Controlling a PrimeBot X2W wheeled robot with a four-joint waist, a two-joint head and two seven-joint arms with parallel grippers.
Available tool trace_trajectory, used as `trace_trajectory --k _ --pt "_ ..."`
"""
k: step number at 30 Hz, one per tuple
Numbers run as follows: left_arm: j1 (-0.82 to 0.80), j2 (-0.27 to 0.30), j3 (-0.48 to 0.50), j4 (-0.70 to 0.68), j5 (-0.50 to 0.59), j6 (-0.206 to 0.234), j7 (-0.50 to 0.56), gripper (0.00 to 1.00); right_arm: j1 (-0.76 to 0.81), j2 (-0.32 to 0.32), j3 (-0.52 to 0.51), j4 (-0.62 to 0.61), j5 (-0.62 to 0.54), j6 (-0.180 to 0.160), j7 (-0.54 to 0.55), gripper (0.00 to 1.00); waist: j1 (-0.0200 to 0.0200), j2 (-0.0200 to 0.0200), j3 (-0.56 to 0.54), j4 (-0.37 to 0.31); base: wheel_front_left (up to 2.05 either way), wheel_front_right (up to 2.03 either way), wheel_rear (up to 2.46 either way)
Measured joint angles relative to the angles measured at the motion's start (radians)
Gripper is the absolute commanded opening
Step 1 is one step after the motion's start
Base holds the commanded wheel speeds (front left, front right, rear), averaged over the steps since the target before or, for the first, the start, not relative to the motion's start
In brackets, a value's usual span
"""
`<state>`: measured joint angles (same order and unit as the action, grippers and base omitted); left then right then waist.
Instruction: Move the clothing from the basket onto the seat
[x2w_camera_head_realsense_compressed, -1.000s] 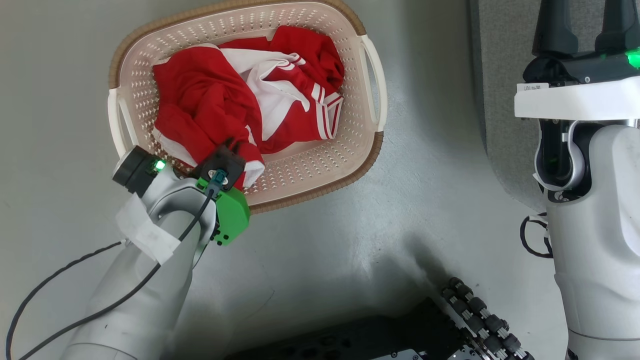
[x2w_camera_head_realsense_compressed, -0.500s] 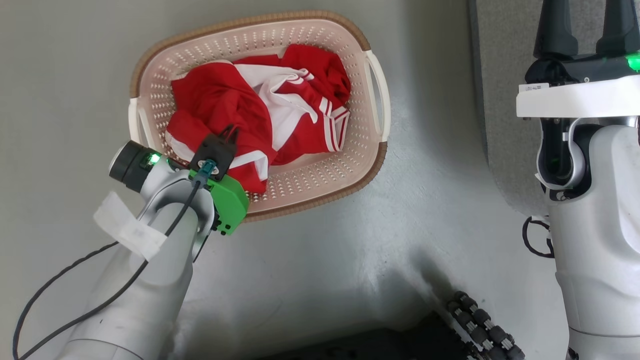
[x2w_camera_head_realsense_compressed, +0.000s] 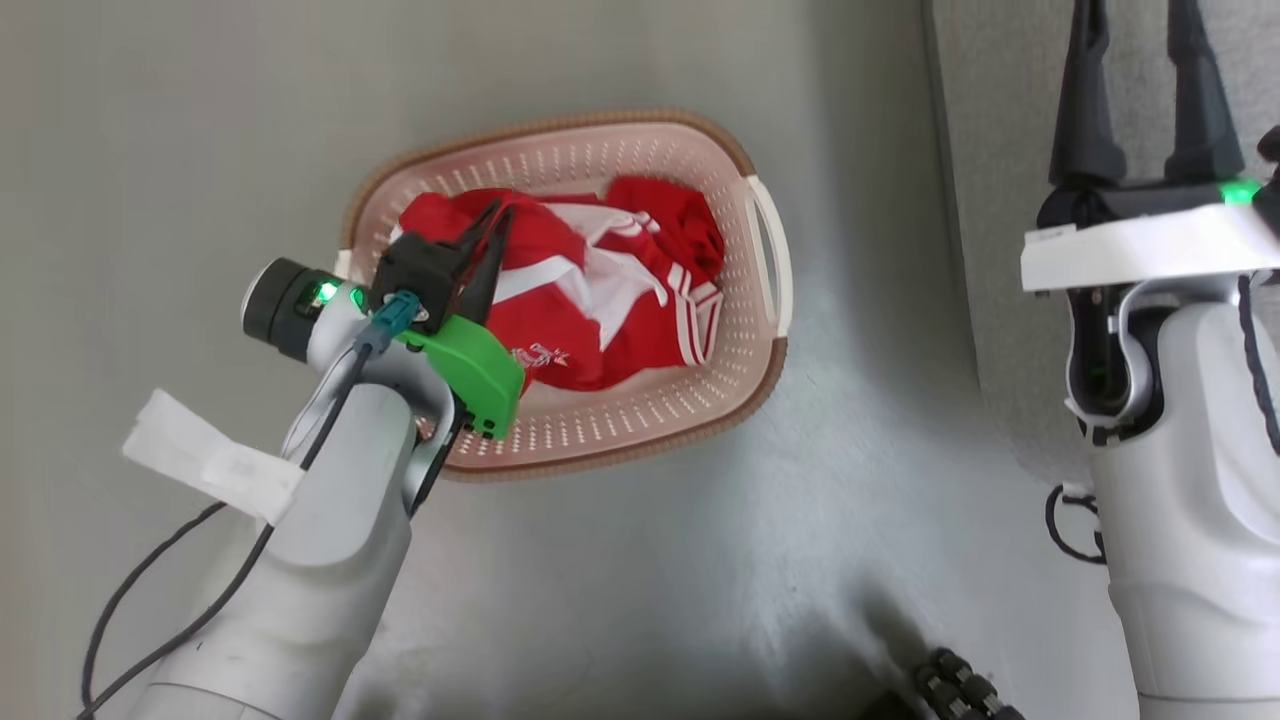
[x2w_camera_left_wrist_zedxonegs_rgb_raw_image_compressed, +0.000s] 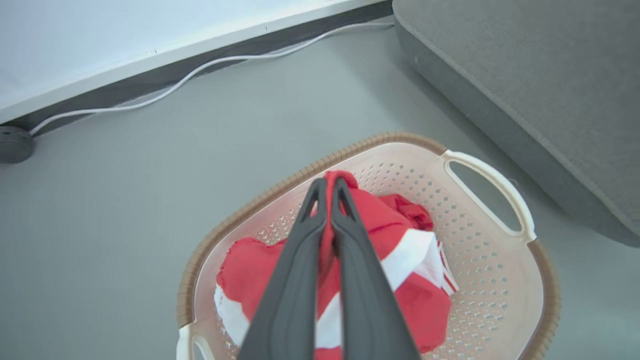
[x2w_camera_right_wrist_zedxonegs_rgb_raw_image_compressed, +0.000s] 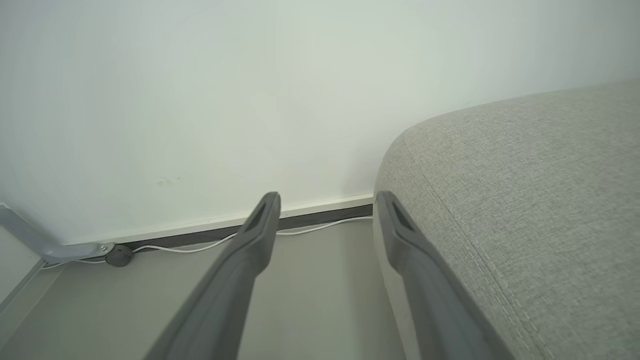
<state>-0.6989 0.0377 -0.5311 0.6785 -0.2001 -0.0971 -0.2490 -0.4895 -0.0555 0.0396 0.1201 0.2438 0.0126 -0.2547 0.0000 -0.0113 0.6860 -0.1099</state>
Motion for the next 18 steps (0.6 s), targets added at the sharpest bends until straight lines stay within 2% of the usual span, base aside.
trace_trajectory --k 9,18 --pt "0.033 -0.001 -0.026 -0.109 -0.089 -0.005 -0.002 0.00 0.061 0.001 -0.008 0.050 -0.009 0.018 0.000 1.00 0.0000 0.0000 -0.121 0.036 0.00 0.00 0.00" --pt "0.063 -0.001 -0.059 -0.132 -0.112 -0.004 -0.003 0.00 0.143 0.002 -0.016 0.105 -0.010 0.035 0.000 1.00 0.0000 0.0000 -0.261 0.077 0.00 0.00 0.00"
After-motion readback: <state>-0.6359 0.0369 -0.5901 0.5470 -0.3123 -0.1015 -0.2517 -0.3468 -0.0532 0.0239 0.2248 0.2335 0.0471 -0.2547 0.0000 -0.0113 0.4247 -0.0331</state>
